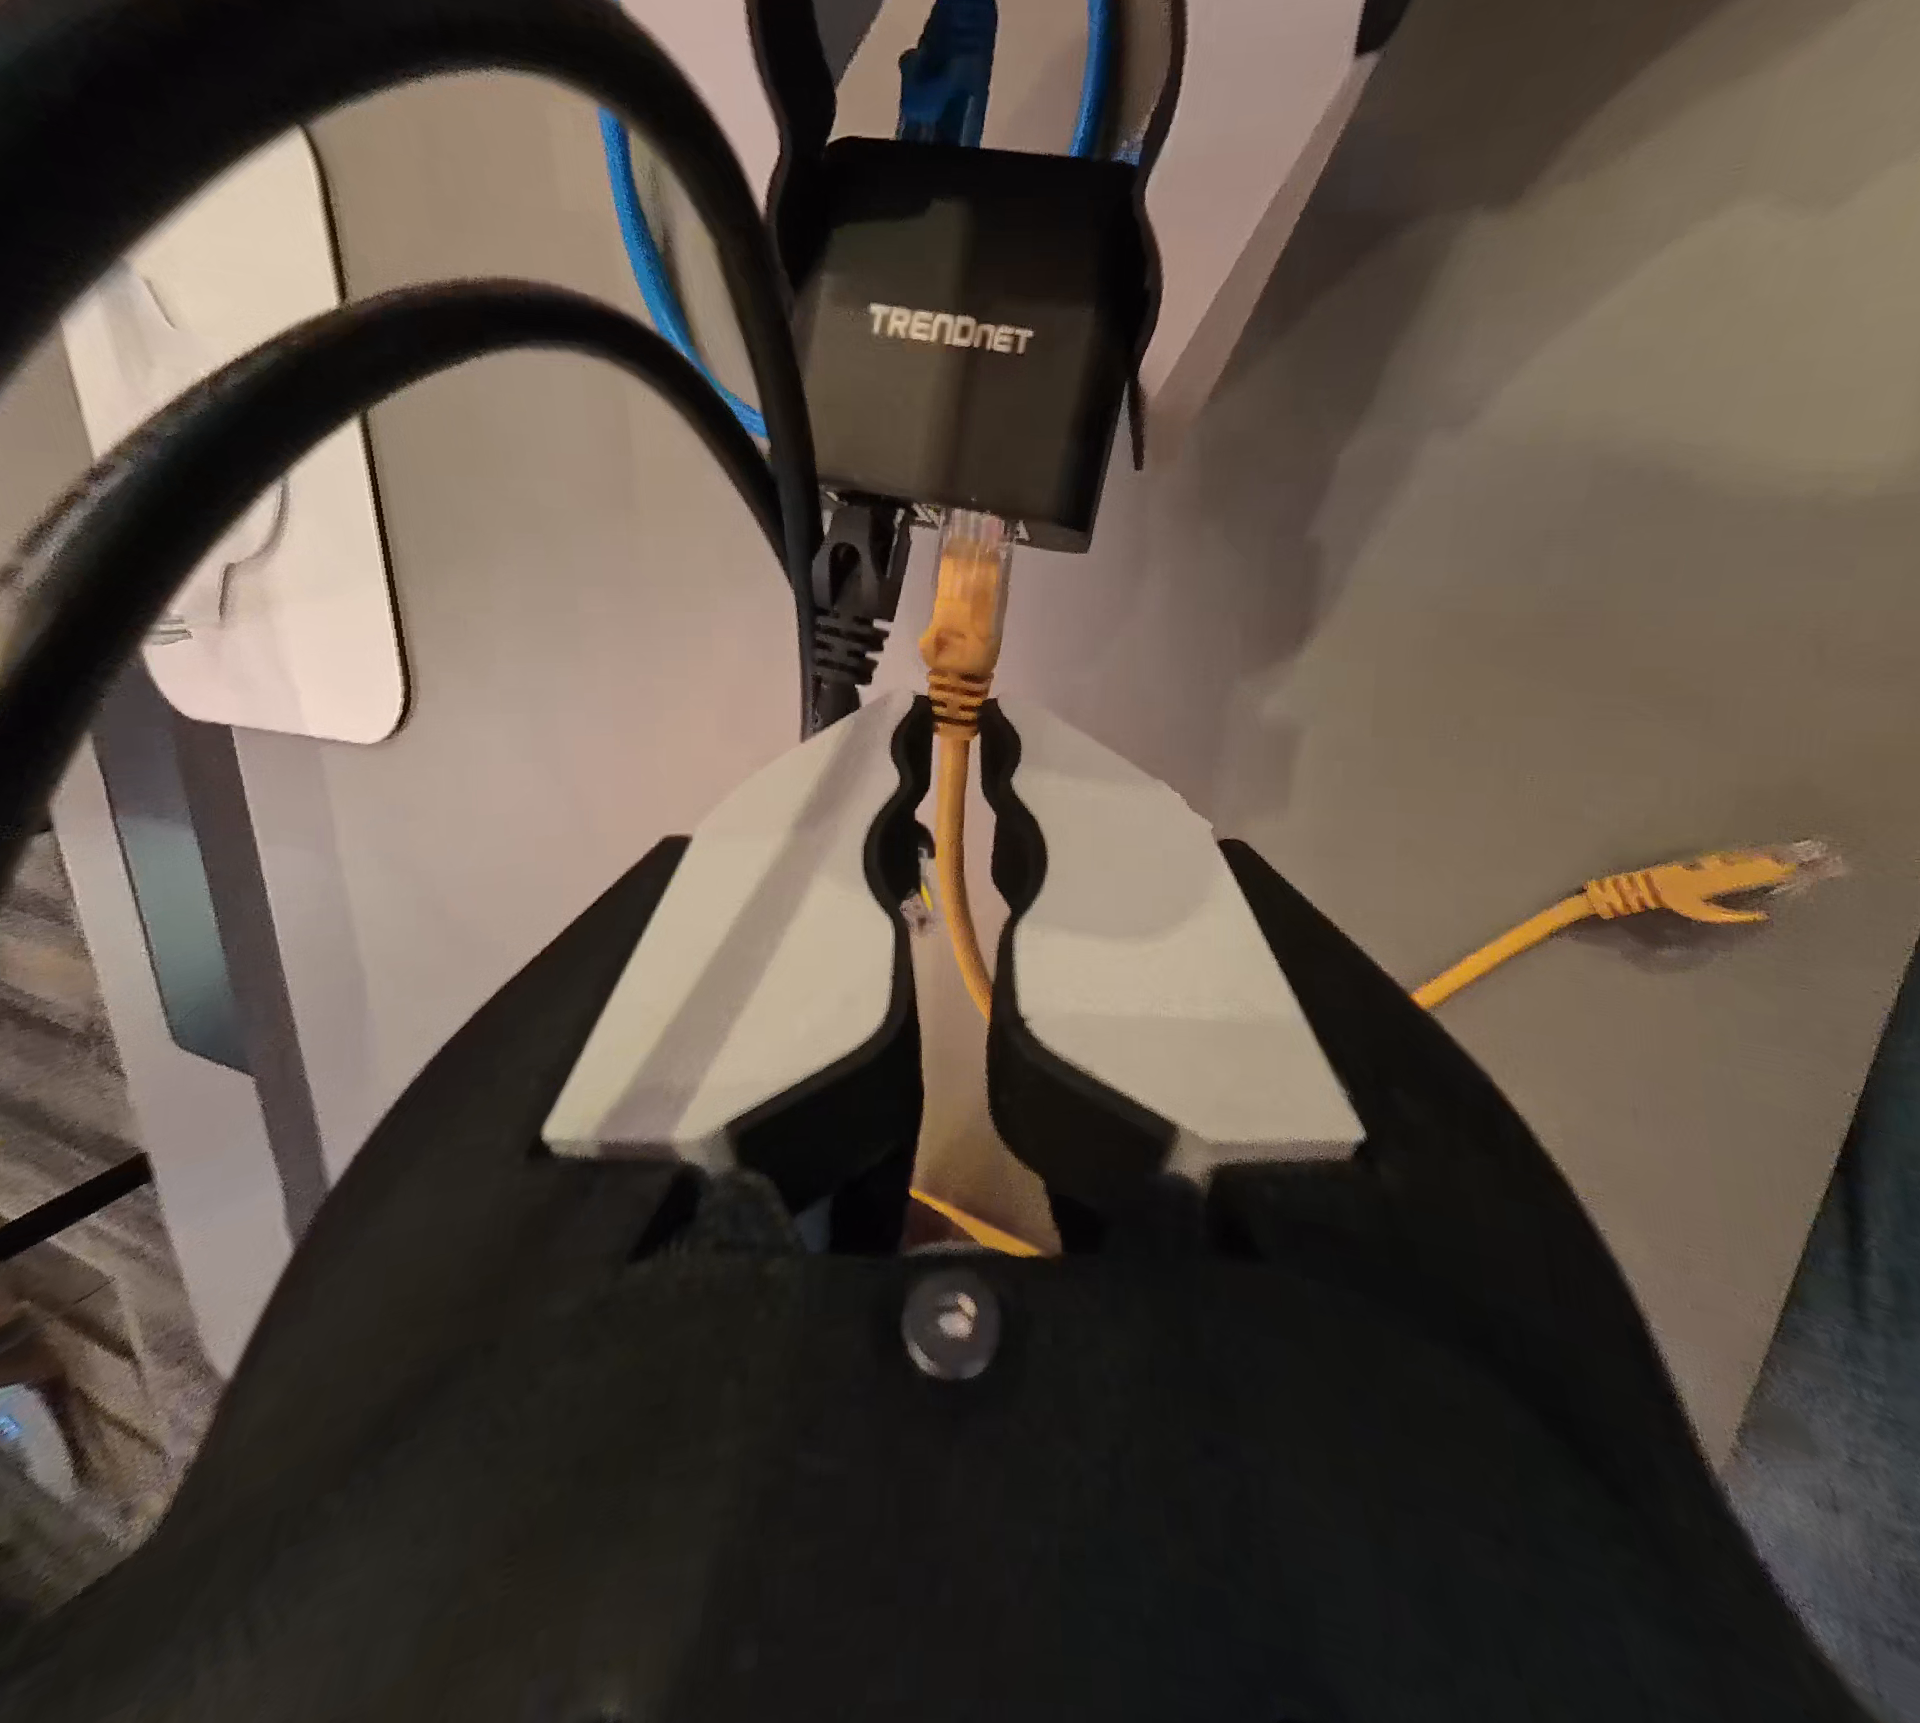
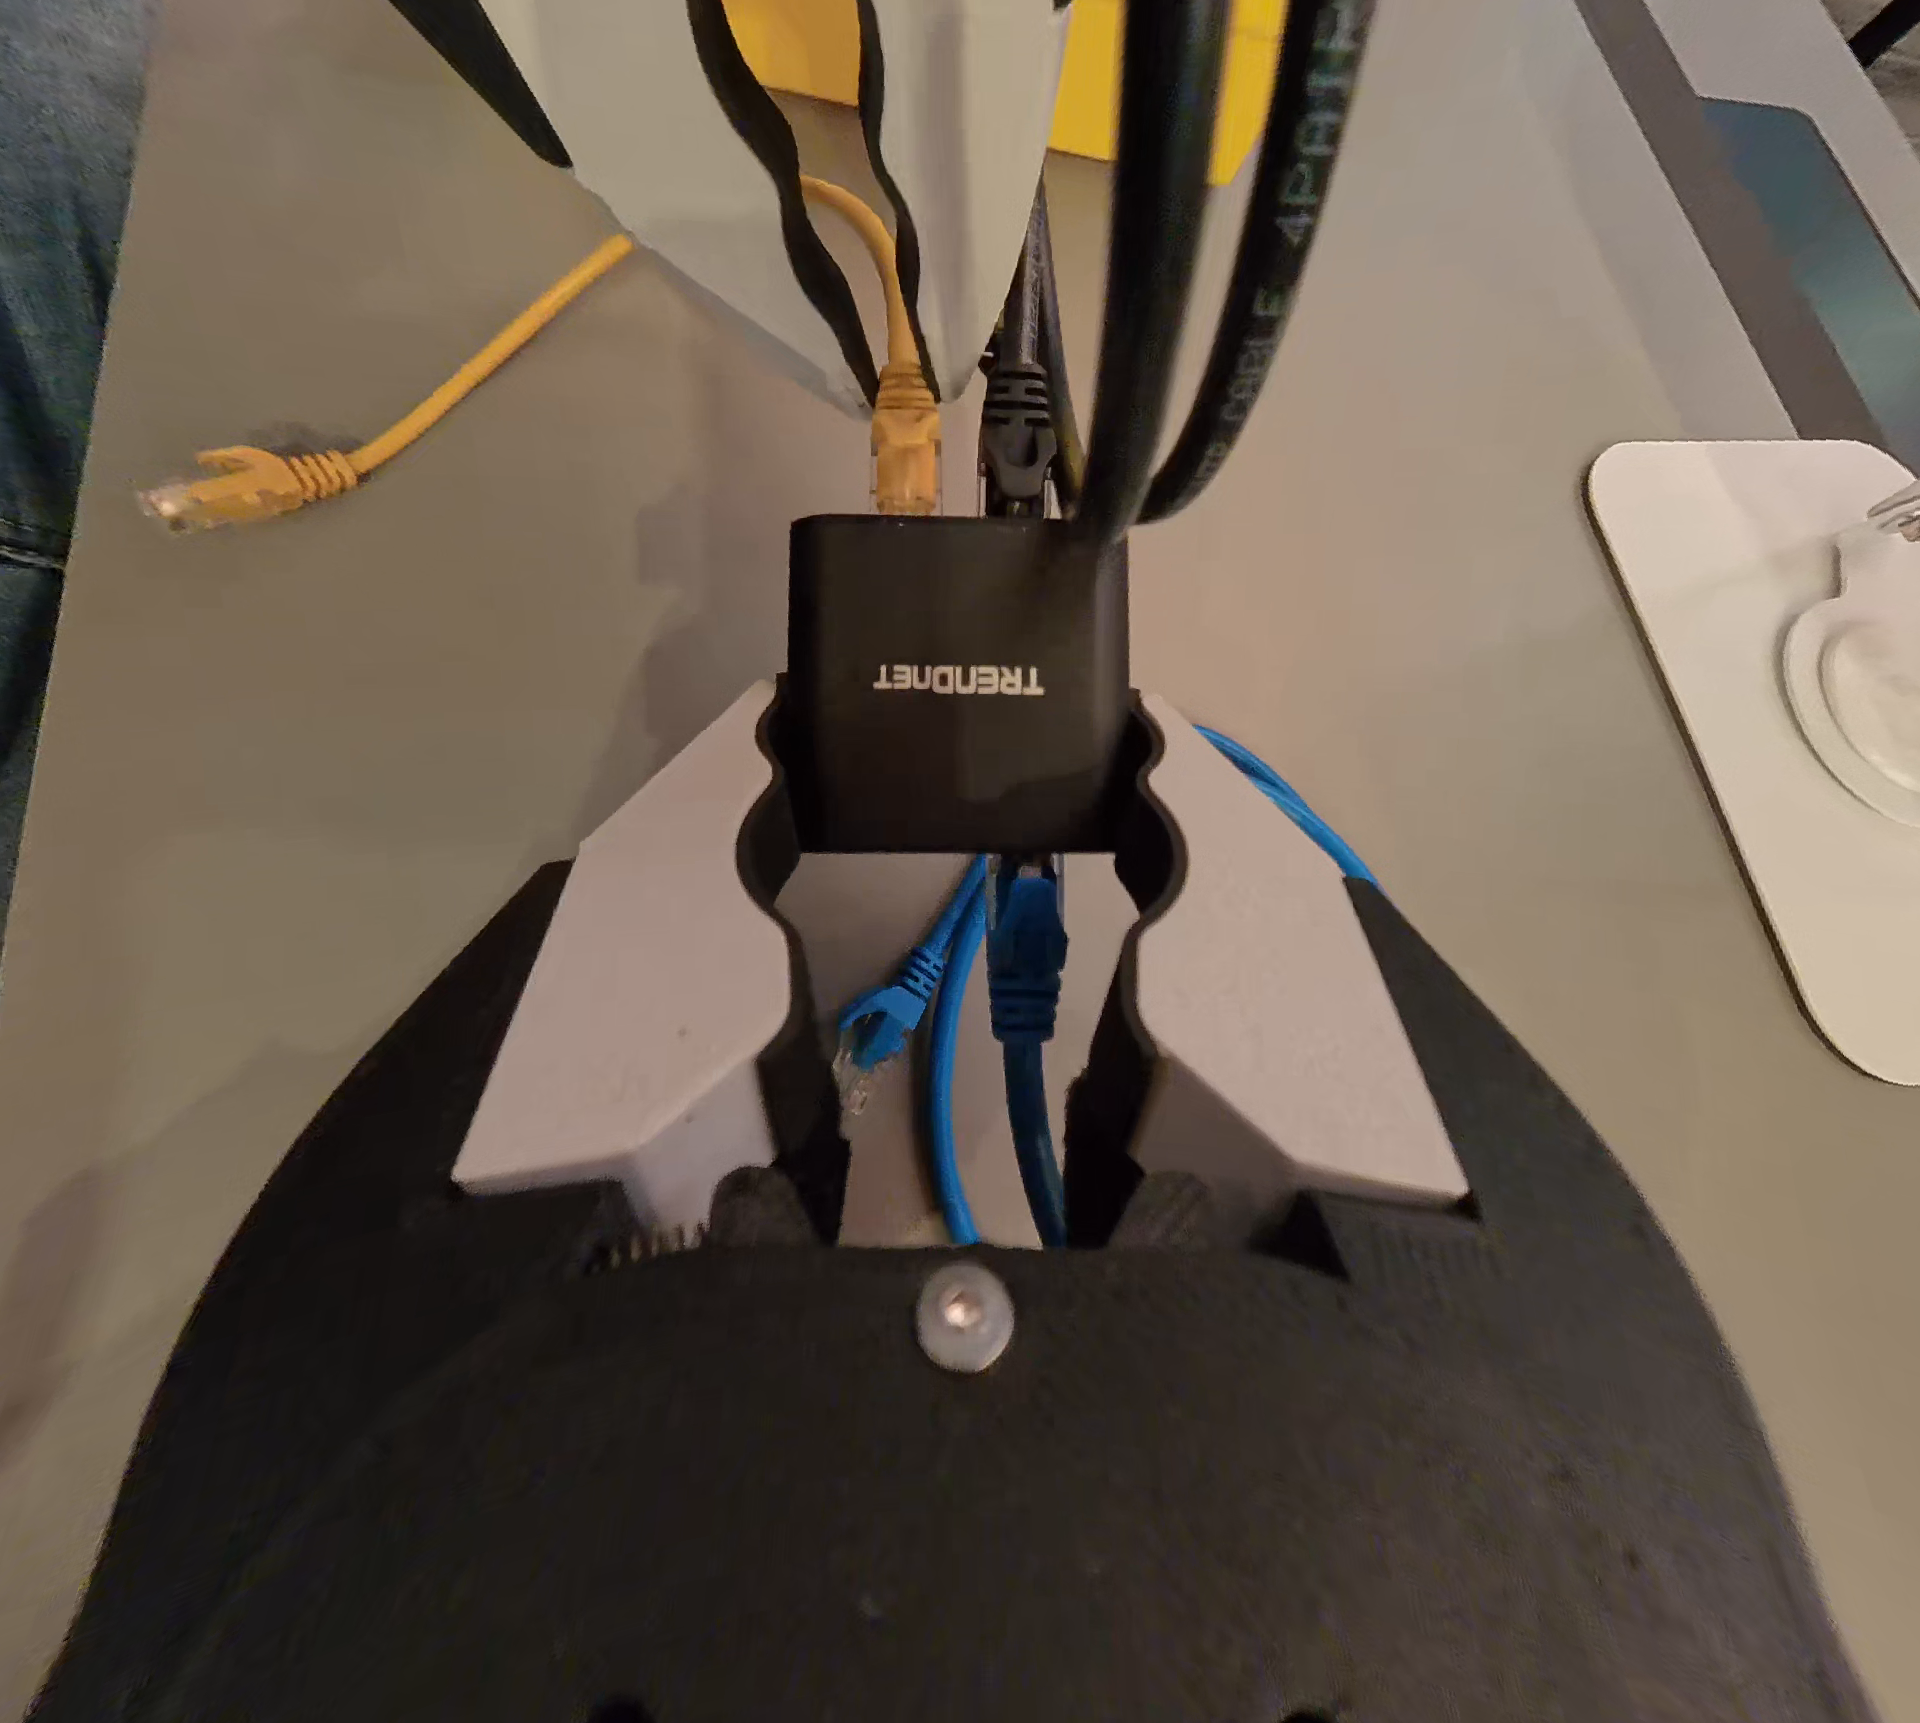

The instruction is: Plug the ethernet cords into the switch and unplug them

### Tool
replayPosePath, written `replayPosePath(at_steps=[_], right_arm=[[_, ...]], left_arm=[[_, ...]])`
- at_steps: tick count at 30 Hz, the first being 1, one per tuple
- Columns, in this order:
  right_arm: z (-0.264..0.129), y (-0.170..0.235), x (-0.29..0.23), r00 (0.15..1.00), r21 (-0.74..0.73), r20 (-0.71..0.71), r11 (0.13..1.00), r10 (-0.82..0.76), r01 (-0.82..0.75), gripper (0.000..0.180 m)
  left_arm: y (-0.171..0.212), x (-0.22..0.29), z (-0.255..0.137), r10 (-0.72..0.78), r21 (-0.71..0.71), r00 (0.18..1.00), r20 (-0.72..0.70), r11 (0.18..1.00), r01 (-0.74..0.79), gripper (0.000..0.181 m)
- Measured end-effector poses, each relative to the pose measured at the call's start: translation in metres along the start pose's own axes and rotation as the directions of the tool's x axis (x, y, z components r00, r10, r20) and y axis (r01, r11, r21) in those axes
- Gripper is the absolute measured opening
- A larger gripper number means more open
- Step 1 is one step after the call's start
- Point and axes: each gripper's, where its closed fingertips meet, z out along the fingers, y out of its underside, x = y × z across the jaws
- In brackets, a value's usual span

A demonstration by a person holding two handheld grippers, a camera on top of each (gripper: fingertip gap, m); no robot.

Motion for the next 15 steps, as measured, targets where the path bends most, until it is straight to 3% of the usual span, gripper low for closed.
replayPosePath(at_steps=[15], right_arm=[[-0.0032, -0.0009, 0.0044, 1.0, 0.006, -0.015, 1.0, 0.022, -0.022, 0.06]], left_arm=[[-0.0109, -0.0085, -0.0104, -0.133, 0.207, 0.985, 0.109, 0.972, 0.108, 0.01]])
